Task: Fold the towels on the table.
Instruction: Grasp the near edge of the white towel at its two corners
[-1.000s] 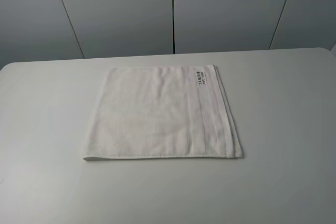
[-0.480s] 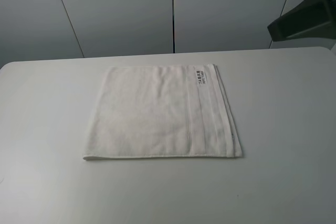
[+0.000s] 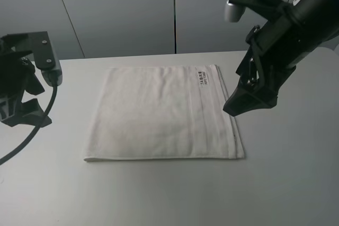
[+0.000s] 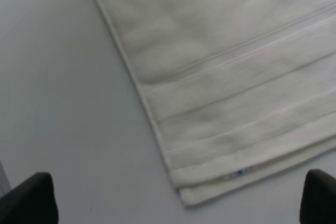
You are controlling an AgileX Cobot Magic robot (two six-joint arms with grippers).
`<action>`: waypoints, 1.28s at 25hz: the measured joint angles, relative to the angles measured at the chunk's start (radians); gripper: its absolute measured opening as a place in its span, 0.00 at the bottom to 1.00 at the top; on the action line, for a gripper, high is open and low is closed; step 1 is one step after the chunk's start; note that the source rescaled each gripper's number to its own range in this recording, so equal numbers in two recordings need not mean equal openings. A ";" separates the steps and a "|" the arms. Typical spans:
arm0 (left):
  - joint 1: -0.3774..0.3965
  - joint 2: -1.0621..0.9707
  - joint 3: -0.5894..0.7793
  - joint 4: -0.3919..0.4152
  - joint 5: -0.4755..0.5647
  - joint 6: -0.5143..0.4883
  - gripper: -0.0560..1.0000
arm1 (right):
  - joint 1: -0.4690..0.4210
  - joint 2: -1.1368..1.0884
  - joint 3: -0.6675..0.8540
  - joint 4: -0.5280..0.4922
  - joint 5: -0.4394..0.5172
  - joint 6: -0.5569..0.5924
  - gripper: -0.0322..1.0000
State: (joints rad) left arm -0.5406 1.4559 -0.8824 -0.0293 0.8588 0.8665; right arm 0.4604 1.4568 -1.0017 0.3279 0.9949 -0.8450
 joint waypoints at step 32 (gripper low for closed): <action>-0.219 0.444 -0.002 0.035 -0.197 0.101 0.87 | 0.115 0.391 -0.001 -0.160 -0.079 -0.004 1.00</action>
State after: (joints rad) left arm -0.7600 1.9000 -0.8846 0.0059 0.6617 0.9671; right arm 0.5754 1.8477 -1.0024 0.1680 0.9154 -0.8488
